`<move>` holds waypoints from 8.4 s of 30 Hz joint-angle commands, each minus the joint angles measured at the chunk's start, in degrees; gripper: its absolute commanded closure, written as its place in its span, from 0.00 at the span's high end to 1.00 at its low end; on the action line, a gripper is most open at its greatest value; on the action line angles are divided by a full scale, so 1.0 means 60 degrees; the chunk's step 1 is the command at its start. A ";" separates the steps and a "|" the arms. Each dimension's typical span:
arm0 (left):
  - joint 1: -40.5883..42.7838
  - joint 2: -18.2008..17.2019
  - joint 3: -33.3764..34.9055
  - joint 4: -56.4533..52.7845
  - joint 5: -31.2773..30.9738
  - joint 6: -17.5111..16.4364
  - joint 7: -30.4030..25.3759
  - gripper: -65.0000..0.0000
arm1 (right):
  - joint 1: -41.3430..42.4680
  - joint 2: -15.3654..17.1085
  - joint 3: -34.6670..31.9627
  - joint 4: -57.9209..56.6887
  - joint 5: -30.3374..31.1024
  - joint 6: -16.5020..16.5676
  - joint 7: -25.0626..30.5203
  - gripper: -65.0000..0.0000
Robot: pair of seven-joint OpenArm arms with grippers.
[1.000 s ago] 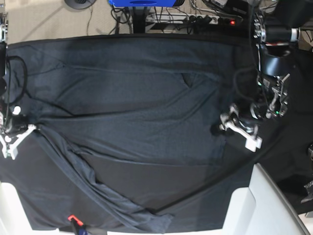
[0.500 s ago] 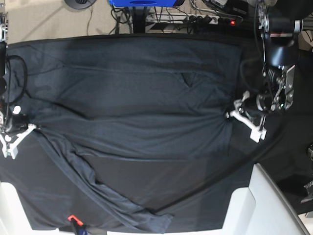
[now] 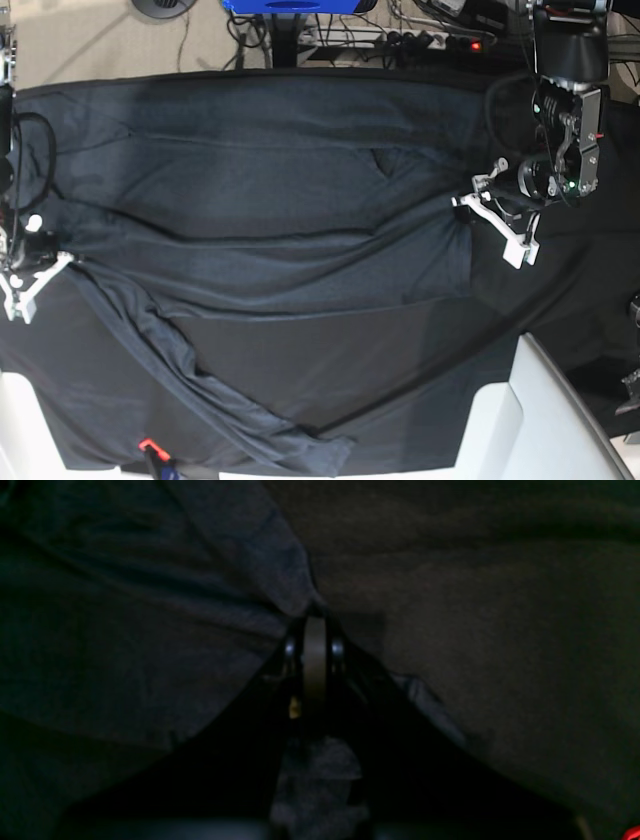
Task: Fold the T-shirt properly
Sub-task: 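Grasp the shirt side with the left gripper and drag it toward the hem, then hold the shirt with both grippers and pull the fabric taut, then drag the sleeve with the right gripper toward the collar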
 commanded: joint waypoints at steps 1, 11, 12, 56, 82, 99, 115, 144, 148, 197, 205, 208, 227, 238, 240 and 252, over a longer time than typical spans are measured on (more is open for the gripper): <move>-0.0114 -0.0153 -0.0055 0.0222 -0.0116 -0.0027 -0.0096 0.00 | 0.0218 0.0198 0.0065 0.0119 0.0016 -0.0008 0.0130 0.00; -0.0100 -0.0621 -0.0143 0.0280 -0.0160 -0.0012 -0.0081 0.73 | 0.0218 0.0198 0.0050 0.0104 0.0016 -0.0008 0.0130 0.00; -0.0100 -0.0636 -0.0363 0.0265 -0.0160 -0.0012 -0.0081 0.77 | 0.0218 0.0198 0.0035 0.0104 0.0016 -0.0008 0.0130 0.00; -0.5785 0.0565 0.2011 -0.7764 -0.0102 -0.0071 -0.4330 0.00 | 0.0233 0.0198 0.0006 0.0163 0.0016 -0.0008 0.0159 0.00; -0.6312 0.0536 0.1893 -0.5742 -0.0160 -0.0071 -0.3290 0.00 | 0.0819 0.0213 0.0035 -0.0203 0.0016 -0.0008 0.1419 0.00; -0.5814 0.0360 0.1893 -0.4658 -0.0175 -0.0071 -0.2821 0.00 | 0.0570 0.0198 -0.0009 -0.0218 0.0016 -0.0008 0.2122 0.00; -0.4056 0.0360 0.0223 -0.2196 -0.0146 -0.0071 -0.1283 0.00 | 0.0335 0.0184 -0.0023 -0.0804 0.0016 0.0050 0.2108 0.00; -0.2253 -0.0035 0.0223 0.0397 -0.0175 -0.0071 0.0505 0.00 | -0.1115 0.0491 0.0094 0.0998 0.0016 -0.0008 0.1609 0.00; -0.2063 -0.0109 0.0208 0.0397 -0.0175 -0.0071 0.0505 0.00 | -0.1130 0.0535 0.0109 0.0998 0.0016 -0.0008 0.1624 0.00; -0.0510 -0.0226 0.0223 0.1540 -0.0102 -0.0056 0.0476 0.00 | -0.2522 0.0477 0.1310 0.2522 0.0030 -0.0023 0.0613 0.29; -0.0510 -0.0211 0.0223 0.1540 -0.0102 -0.0056 0.0476 0.00 | -0.2273 0.0448 0.1178 0.4353 0.0030 0.0050 0.0598 0.30; -0.0524 -0.0211 0.0223 0.1511 -0.0102 -0.0056 0.0461 0.00 | -0.1145 0.0404 0.0314 0.2786 0.0030 0.0065 0.0349 0.30; -0.0539 -0.0197 0.0252 0.1013 -0.0102 -0.0056 0.0446 0.00 | 0.1141 0.0125 -0.2148 -0.1757 0.0030 0.0080 0.2225 0.30; -0.0539 -0.0182 0.0340 0.0764 -0.0087 -0.0056 0.0432 0.00 | 0.1126 0.0008 -0.2133 -0.1757 0.0030 0.0065 0.2240 0.07; -0.0539 -0.0182 0.0340 0.0573 -0.0087 -0.0056 0.0432 0.00 | 0.1126 0.0008 -0.2133 -0.1757 0.0030 0.0036 0.2240 0.00; -0.0510 -0.0211 0.0970 0.0075 -0.0087 -0.0056 0.0432 0.00 | 0.1112 -0.0007 -0.2104 -0.1757 0.0030 0.0006 0.2240 0.00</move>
